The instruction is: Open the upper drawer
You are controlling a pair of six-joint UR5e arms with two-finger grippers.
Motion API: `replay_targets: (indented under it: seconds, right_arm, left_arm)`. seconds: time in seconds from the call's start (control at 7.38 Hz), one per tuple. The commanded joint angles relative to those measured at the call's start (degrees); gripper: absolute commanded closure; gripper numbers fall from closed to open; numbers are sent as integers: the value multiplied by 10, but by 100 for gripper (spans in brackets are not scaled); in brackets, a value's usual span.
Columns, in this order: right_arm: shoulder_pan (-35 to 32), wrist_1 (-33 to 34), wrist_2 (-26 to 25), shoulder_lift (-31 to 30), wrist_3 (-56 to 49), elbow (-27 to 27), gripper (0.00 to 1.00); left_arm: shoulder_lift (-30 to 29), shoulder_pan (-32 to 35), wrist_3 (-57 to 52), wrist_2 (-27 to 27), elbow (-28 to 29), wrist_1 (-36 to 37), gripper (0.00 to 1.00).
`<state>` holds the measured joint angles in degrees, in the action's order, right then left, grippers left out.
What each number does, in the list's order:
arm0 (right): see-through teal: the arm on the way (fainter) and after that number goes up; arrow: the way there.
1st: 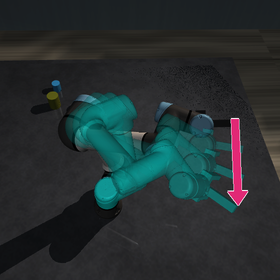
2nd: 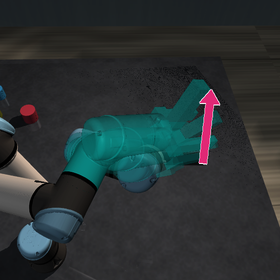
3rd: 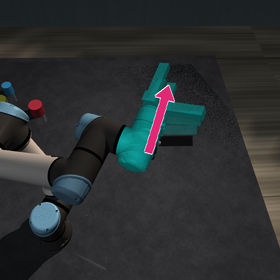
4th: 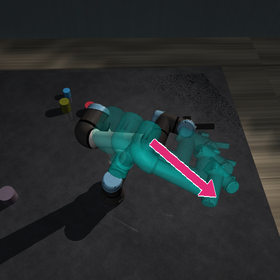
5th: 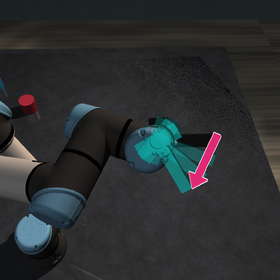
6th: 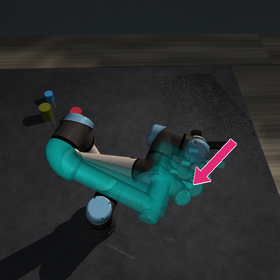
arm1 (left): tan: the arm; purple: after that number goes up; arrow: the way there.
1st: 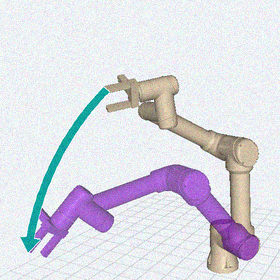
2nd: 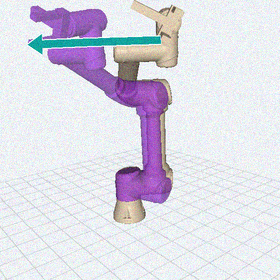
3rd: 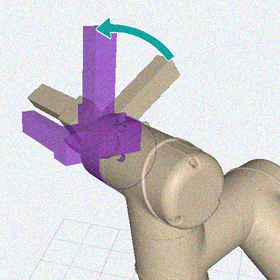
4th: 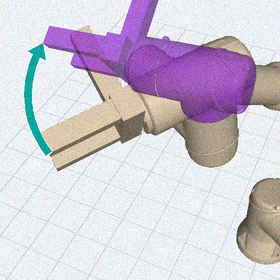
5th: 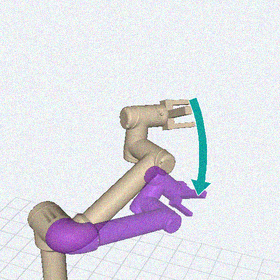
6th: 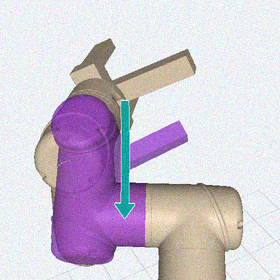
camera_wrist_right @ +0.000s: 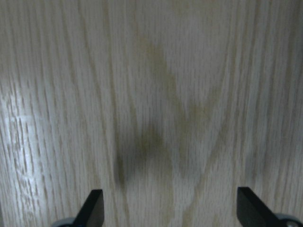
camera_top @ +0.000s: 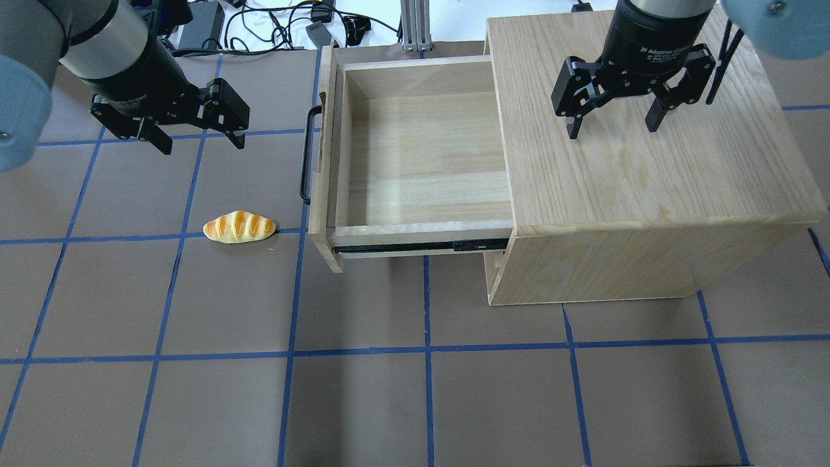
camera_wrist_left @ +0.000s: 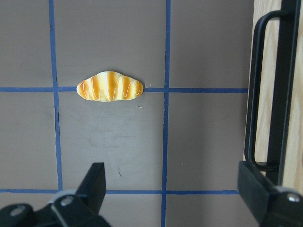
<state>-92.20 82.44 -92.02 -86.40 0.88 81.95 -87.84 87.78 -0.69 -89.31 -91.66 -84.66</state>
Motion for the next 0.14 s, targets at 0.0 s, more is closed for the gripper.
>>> replay_targets:
  seconds: [0.0]
  right_arm:
    - [0, 0, 0, 0, 0, 0, 0]
  left_arm:
    - [0, 0, 1, -1, 0, -1, 0]
